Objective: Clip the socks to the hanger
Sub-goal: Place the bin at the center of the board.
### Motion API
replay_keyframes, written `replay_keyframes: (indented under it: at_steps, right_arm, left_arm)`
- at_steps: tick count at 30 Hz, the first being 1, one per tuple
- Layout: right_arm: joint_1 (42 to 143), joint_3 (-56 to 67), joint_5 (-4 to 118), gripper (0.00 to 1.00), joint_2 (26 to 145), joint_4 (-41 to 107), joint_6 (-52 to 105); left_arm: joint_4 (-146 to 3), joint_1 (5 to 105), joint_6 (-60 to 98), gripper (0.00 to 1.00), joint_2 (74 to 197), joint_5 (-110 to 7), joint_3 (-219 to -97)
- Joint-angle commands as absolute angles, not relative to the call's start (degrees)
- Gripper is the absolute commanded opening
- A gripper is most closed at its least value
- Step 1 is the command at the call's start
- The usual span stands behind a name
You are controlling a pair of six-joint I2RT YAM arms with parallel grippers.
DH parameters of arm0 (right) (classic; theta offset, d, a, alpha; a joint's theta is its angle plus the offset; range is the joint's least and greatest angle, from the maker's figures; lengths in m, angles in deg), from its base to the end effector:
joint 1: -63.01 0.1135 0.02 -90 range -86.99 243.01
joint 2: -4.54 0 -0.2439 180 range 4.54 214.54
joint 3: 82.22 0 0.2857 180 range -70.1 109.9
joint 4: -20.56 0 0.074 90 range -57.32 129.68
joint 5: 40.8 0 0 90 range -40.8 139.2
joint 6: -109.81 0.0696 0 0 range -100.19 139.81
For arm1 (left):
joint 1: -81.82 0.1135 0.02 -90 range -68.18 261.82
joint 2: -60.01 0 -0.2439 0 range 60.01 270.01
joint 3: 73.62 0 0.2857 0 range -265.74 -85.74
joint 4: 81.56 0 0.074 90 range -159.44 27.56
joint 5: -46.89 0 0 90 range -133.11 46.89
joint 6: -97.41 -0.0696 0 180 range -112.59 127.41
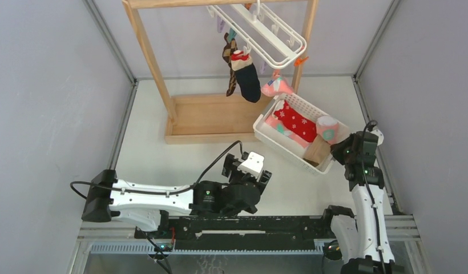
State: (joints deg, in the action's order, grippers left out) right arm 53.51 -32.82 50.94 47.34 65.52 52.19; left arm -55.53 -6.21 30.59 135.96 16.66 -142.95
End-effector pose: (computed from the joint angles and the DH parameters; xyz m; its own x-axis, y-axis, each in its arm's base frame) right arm 0.2345 -0.0371 0.2230 -0.4411 0.6166 -0.6521 0.4473 0.7810 0.4358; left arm 0.0717 -0.3341 0.2583 -0.2053 0.2027 -0.9575 0.4323 0.8965 0.0971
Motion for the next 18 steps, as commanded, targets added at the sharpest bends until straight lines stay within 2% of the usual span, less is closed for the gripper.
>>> replay_keyframes:
  at_steps: [1, 18]
  right_arm:
    - [48.47, -32.81, 53.11, 0.00, 43.49, 62.39, 55.97]
    - [34.20, -34.71, 45.95, 0.00, 36.38, 72.01, 59.90]
  left_arm:
    - [-55.74, -6.55, 34.37, 0.99, 133.58, 21.10, -141.11]
    - [-54.51, -6.51, 37.36, 1.00, 129.51, 22.87, -139.35]
